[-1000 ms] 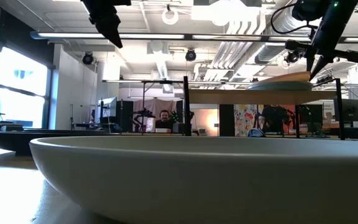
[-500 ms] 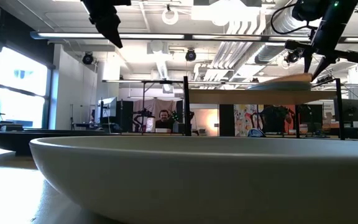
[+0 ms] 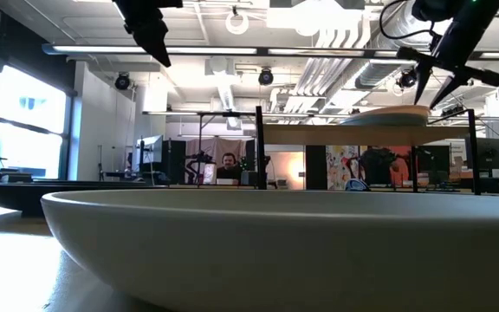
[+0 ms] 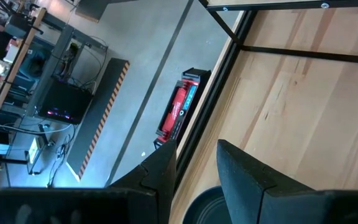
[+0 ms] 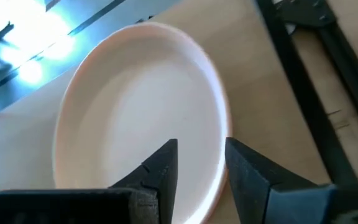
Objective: Place and stack plates onto a shelf
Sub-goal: Stack the pink plate on top of the light blue plate on the shelf, then stack the white plate on top of the pink plate on the shelf
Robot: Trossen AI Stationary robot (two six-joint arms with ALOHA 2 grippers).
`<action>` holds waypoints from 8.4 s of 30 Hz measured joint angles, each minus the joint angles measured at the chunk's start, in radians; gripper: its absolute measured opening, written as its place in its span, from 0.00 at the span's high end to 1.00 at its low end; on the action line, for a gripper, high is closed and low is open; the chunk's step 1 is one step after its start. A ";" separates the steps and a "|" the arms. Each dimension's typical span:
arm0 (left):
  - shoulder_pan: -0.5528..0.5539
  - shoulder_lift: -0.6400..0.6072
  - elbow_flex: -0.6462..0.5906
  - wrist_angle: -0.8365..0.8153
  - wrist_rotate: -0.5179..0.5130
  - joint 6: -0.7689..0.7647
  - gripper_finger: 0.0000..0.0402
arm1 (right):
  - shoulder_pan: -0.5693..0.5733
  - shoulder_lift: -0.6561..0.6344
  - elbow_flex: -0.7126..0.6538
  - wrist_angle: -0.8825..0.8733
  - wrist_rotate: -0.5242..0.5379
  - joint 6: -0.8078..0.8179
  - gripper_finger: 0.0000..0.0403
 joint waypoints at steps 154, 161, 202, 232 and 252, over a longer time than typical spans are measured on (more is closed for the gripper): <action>0.005 0.001 -0.006 -0.127 0.491 -0.419 0.74 | 1.005 0.879 0.000 0.533 -0.135 0.488 0.99; 0.005 0.001 -0.006 -0.127 0.491 -0.419 0.74 | 1.007 0.769 0.000 0.505 -0.114 0.486 1.00; 0.005 0.002 -0.006 -0.119 0.490 -0.419 0.74 | 0.540 -0.134 0.027 0.123 0.186 0.187 1.00; 0.005 0.002 -0.006 -0.098 0.487 -0.419 0.74 | -0.164 0.227 0.472 -0.390 -0.296 -0.284 1.00; 0.005 0.002 -0.006 -0.098 0.487 -0.419 0.74 | -0.269 0.214 0.226 -0.242 -0.303 -0.226 1.00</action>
